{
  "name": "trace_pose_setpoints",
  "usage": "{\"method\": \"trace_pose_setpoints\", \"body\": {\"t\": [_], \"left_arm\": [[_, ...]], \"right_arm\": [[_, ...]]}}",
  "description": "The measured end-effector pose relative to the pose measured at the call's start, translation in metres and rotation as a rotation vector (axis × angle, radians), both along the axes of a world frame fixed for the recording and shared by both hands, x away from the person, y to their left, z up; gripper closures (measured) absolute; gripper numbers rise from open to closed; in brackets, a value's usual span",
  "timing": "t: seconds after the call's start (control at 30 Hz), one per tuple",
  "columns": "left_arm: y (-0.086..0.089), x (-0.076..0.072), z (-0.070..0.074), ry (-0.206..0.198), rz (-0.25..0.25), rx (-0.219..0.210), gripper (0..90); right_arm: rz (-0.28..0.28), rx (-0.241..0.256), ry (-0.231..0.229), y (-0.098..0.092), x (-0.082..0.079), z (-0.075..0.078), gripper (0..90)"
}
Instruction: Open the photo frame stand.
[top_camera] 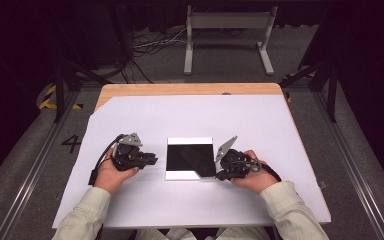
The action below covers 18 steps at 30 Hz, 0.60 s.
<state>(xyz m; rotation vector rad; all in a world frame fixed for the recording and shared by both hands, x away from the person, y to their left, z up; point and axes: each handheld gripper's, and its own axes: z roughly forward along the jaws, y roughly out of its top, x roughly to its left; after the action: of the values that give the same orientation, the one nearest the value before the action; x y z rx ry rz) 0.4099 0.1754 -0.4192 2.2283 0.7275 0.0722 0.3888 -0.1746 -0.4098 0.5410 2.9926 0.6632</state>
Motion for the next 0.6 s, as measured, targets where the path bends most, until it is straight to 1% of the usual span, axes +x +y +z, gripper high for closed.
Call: {"method": "trace_pose_setpoints", "body": {"t": [0.13,0.23,0.47,0.5,0.6], "left_arm": [[-0.001,0.000,0.000,0.001,-0.002,0.001,76.0],[-0.001,0.000,-0.001,-0.001,-0.005,0.006,75.9],[-0.002,0.000,-0.001,0.002,-0.004,0.005,75.7],[-0.002,0.000,-0.001,0.002,-0.004,0.005,75.8],[-0.002,0.000,-0.001,0.001,-0.004,0.006,75.7]], "right_arm": [[0.003,0.034,-0.024,-0.002,-0.002,0.008,89.9],[0.006,0.047,-0.044,-0.003,-0.003,0.013,90.0],[0.002,0.089,-0.073,-0.004,-0.005,0.019,90.0],[0.002,0.089,-0.073,-0.004,-0.005,0.019,90.0],[-0.002,0.113,-0.094,-0.004,-0.005,0.021,90.0]]}}
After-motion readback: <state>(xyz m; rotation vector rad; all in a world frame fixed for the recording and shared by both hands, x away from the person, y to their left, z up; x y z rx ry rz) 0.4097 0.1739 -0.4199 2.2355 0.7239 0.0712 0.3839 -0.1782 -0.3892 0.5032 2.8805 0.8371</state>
